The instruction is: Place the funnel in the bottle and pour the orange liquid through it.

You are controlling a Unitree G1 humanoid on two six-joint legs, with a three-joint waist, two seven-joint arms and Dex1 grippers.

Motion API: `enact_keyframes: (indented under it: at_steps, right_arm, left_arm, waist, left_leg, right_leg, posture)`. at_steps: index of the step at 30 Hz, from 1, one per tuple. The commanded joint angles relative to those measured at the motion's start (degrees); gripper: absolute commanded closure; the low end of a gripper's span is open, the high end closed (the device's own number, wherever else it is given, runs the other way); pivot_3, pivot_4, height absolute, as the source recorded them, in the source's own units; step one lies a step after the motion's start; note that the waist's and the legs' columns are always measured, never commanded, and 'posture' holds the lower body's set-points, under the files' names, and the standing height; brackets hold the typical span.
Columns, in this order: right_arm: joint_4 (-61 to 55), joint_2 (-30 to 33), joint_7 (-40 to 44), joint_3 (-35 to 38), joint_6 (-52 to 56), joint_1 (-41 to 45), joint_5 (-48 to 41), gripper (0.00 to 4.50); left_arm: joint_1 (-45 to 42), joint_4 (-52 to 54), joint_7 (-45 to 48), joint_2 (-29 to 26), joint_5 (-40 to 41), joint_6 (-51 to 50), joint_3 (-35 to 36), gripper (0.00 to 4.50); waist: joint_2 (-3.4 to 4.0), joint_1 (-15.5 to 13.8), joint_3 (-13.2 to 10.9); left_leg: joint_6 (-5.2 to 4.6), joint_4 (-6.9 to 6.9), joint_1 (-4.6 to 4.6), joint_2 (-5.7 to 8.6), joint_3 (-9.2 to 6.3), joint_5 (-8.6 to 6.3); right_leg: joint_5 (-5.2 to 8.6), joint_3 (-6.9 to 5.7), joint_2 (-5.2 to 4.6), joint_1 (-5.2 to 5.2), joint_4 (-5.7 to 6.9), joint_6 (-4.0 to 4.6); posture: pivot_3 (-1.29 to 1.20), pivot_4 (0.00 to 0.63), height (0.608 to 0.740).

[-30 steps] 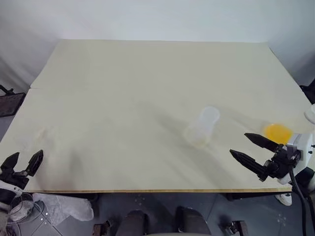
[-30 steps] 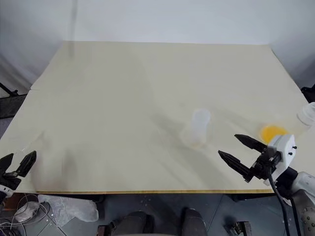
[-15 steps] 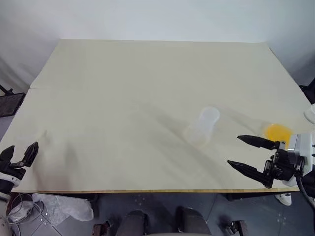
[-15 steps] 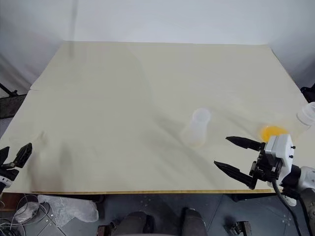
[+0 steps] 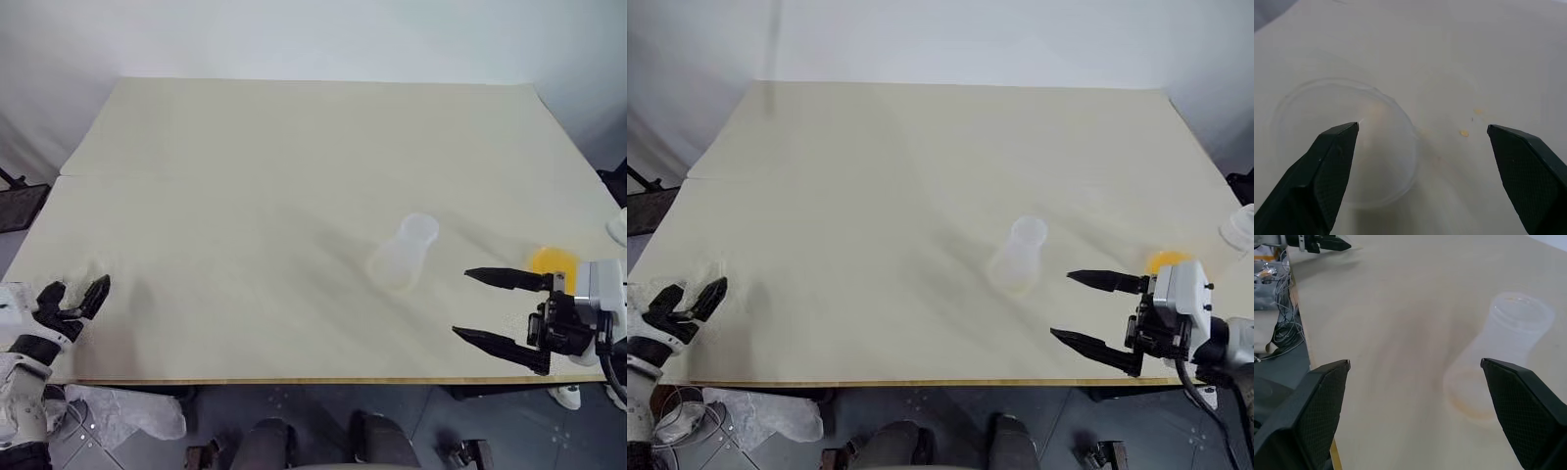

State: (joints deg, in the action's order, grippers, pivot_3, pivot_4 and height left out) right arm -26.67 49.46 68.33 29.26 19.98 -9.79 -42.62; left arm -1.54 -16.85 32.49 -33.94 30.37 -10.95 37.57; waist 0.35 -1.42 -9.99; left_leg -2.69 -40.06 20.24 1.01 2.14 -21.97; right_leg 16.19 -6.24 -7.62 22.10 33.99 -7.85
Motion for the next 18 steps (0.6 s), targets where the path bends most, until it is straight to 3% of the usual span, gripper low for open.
enact_keyframes:
  at_steps: [1, 5, 16, 18]
  right_arm:
    - [-0.4, 1.0, 0.4, 0.7, -0.7, 0.7, -0.1, 0.0]
    - [-0.2, 1.1, 0.5, 1.0, -0.6, 1.1, -0.3, 0.0]
    - [-0.1, 0.1, -0.1, -0.5, -1.0, 2.6, -0.3, 0.0]
    - [0.2, 0.0, -0.2, -1.0, -1.0, 3.1, -0.2, 0.0]
  left_arm:
    - [-1.0, -0.7, 0.6, -1.3, -0.9, 1.8, -0.3, 0.02]
    - [-2.2, -2.5, 0.4, -1.5, -1.3, 2.5, -0.2, 0.86]
    - [-7.1, -0.1, 5.1, -5.6, 0.3, 0.8, -1.6, 4.38]
    - [-8.9, 1.3, 6.3, -6.4, 0.7, -0.4, -2.6, 4.45]
  waist:
    - [0.0, 0.0, 0.0]
    - [0.0, 0.0, 0.0]
    - [-0.01, -0.1, 0.0]
    - [-0.01, -0.1, 0.0]
  left_leg:
    - [0.0, 0.0, 0.0, 0.0, 0.0, 0.0]
    - [0.0, 0.0, 0.0, 0.0, 0.01, 0.0]
    - [-0.01, -0.02, 0.0, 0.0, -0.02, 0.01]
    - [-0.01, -0.03, -0.01, 0.0, -0.04, 0.01]
  right_leg:
    - [0.0, 0.0, 0.0, 0.0, 0.0, 0.0]
    - [0.0, -0.07, 0.02, 0.01, 0.02, 0.0]
    - [0.0, -0.09, 0.0, -0.03, 0.01, -0.01]
    - [0.0, -0.09, -0.01, -0.04, 0.02, -0.01]
  posture:
    - [0.0, 0.15, 0.74]
    - [0.0, 0.15, 0.74]
    - [0.0, 0.15, 0.74]
    - [0.0, 0.15, 0.74]
